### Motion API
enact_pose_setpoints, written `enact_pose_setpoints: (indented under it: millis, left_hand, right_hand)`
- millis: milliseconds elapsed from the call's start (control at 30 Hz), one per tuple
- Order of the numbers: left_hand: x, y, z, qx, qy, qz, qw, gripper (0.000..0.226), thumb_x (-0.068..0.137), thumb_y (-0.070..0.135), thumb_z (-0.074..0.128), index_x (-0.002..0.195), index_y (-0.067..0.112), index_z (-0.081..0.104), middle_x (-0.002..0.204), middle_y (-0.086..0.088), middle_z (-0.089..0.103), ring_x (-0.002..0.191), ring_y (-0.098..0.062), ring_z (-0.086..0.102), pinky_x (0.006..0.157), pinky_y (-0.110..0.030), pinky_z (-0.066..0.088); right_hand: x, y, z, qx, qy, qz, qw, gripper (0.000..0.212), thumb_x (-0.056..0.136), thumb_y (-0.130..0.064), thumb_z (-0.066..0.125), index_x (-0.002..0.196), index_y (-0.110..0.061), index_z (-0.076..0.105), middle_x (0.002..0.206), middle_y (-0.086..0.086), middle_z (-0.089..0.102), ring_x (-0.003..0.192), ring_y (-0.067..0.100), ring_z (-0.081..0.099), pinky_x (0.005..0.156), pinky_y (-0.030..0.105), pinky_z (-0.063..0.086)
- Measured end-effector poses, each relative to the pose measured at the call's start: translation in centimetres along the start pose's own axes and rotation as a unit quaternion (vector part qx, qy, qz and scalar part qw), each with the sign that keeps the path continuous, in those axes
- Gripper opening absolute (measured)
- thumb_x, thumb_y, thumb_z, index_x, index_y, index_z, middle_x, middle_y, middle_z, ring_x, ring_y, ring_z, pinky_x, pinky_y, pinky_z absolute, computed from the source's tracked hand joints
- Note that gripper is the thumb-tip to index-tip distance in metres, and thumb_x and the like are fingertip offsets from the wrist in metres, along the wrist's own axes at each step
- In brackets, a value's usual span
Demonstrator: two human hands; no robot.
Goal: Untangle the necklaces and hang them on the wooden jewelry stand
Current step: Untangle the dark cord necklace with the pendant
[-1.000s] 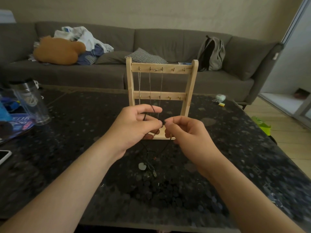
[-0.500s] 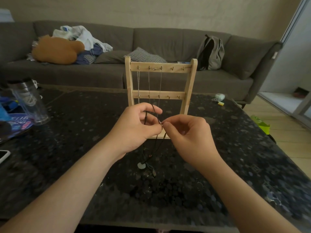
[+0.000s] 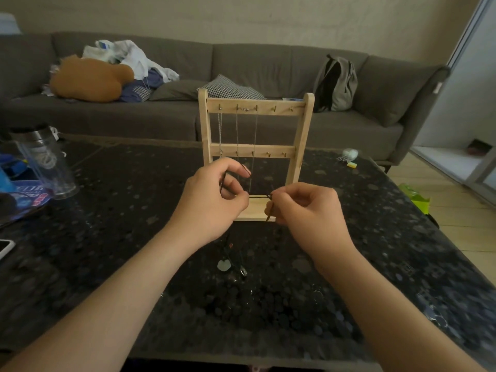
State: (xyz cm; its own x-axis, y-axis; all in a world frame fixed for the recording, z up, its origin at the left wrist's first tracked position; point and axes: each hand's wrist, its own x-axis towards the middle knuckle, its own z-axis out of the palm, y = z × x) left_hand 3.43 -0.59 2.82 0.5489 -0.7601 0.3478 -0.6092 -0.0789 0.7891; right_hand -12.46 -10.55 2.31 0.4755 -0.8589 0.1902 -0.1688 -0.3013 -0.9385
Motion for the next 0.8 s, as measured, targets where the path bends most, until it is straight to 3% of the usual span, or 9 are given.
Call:
enact_pose_setpoints:
  millis: [100,200,300,400,500,600,800]
  left_hand:
    - [-0.2,0.2,-0.1,0.054,0.051,0.001,0.997,0.027,0.088,0.023,0.087,0.101,0.032,0.065,0.088,0.010,0.067,0.075,-0.003,0.066,0.068,-0.017,0.051]
    - [-0.1,0.4,-0.2,0.017,0.082,-0.011,0.996,0.035,0.088,0.017,0.083,0.105,0.028,0.055,0.079,-0.002,0.065,0.065,-0.006,0.060,0.069,-0.027,0.054]
    - [-0.1,1.3,-0.9,-0.115,0.015,-0.041,0.992,0.019,0.099,0.011,0.063,0.114,0.024,0.064,0.062,-0.010,0.061,0.060,-0.017,0.062,0.076,-0.038,0.055]
    - [-0.4,1.9,-1.1,-0.139,-0.078,-0.063,0.985,0.031,0.114,0.022,0.043,0.119,0.023,0.074,0.057,-0.007,0.063,0.060,-0.022,0.070,0.071,-0.036,0.059]
    - [-0.8,2.1,-0.9,-0.107,-0.156,-0.062,0.980,0.024,0.113,0.024,0.052,0.122,0.029,0.074,0.066,-0.008,0.072,0.062,-0.023,0.075,0.059,-0.031,0.062]
    - [-0.9,1.7,-0.5,-0.092,-0.172,-0.059,0.979,0.017,0.104,0.026,0.071,0.119,0.031,0.078,0.081,-0.002,0.078,0.063,-0.020,0.076,0.056,-0.030,0.060]
    - [-0.8,1.5,-0.3,-0.075,-0.124,-0.054,0.988,0.005,0.097,0.031,0.080,0.101,0.030,0.083,0.091,0.008,0.080,0.063,-0.016,0.075,0.058,-0.029,0.062]
  right_hand:
    - [0.0,-0.2,-0.1,0.091,-0.025,0.055,0.994,0.013,0.103,-0.020,0.069,0.098,-0.019,0.080,0.090,0.000,0.083,0.092,0.014,0.080,0.093,0.043,0.065]
    - [0.0,-0.5,-0.3,0.127,-0.042,0.070,0.989,0.012,0.104,-0.018,0.067,0.103,-0.015,0.078,0.092,0.003,0.083,0.092,0.015,0.081,0.093,0.042,0.065]
    - [-0.1,-0.6,-0.3,0.130,-0.050,0.066,0.988,0.011,0.104,-0.017,0.067,0.103,-0.013,0.078,0.092,0.004,0.083,0.091,0.015,0.081,0.091,0.040,0.066]
    - [-0.2,-0.7,-0.2,0.128,-0.061,0.050,0.989,0.013,0.104,-0.014,0.066,0.103,-0.012,0.078,0.092,0.006,0.083,0.091,0.017,0.081,0.091,0.040,0.066]
    - [-0.2,-0.6,-0.3,0.119,-0.065,0.034,0.990,0.015,0.102,-0.011,0.065,0.099,-0.011,0.079,0.091,0.008,0.082,0.092,0.021,0.081,0.093,0.045,0.065]
    - [-0.1,-0.5,-0.3,0.109,-0.072,0.022,0.991,0.016,0.101,-0.010,0.065,0.095,-0.011,0.080,0.090,0.009,0.082,0.092,0.024,0.081,0.094,0.048,0.065]
    - [-0.3,-0.6,-0.4,0.051,-0.075,-0.007,0.996,0.016,0.104,-0.018,0.064,0.097,-0.016,0.078,0.087,0.000,0.081,0.086,0.012,0.078,0.082,0.028,0.064]
